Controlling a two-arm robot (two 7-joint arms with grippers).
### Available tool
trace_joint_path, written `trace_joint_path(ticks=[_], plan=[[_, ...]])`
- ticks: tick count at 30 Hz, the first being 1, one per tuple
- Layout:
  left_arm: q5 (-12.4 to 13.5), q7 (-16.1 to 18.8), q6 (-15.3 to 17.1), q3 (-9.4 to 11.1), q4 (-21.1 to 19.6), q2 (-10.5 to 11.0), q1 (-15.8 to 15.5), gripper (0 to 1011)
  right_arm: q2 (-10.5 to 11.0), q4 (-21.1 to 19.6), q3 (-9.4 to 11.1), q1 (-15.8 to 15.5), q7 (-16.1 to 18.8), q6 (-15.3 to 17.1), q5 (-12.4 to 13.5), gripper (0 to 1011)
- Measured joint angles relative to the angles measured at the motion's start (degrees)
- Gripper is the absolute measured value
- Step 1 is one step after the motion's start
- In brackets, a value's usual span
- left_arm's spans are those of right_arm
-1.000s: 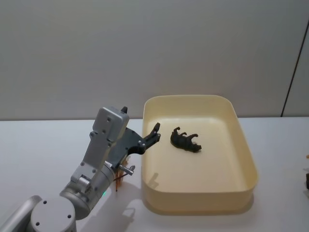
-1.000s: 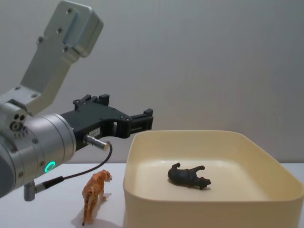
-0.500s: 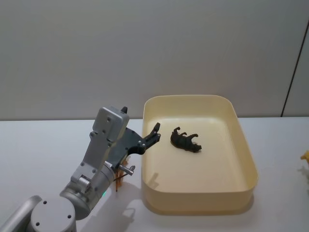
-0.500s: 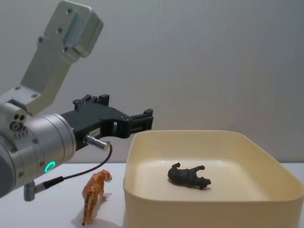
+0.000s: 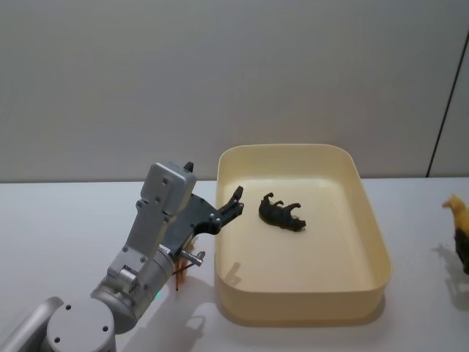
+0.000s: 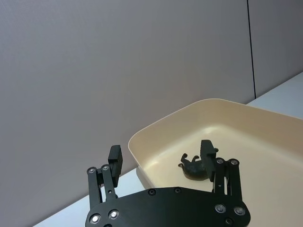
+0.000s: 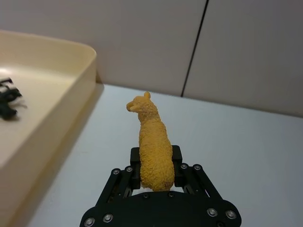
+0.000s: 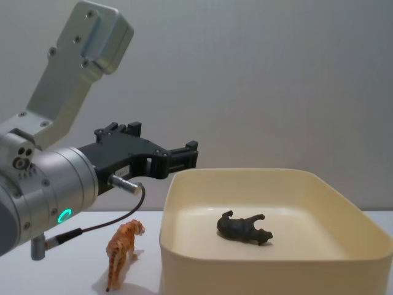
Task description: Pick up the toy alternately with two hands and place it into the central storage box.
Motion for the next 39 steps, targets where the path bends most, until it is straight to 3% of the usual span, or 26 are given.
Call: trace_joint_path(ticks=[12, 24, 28, 39], plan=[[0.0, 0.0, 0.0, 0.0, 0.0, 0.0, 0.0, 1001, -4.0, -0.6, -2.6, 6.5, 3.4, 1.7, 1.2, 343], [0.0, 0.0, 0.0, 0.0, 0.0, 0.0, 0.0, 1001, -10.0, 5.6, -7.1, 15.8, 8.7, 5.5, -1.0, 345], [0.0, 0.0, 0.0, 0.0, 0.0, 0.0, 0.0, 1001, -11.2, 7.3, -8.0, 17.7, 9.7, 6.1, -1.7, 430], [0.0, 0.0, 0.0, 0.0, 0.0, 0.0, 0.0, 1001, -12.9, 9.7, -9.3, 20.4, 11.2, 6.8, -2.7, 797]])
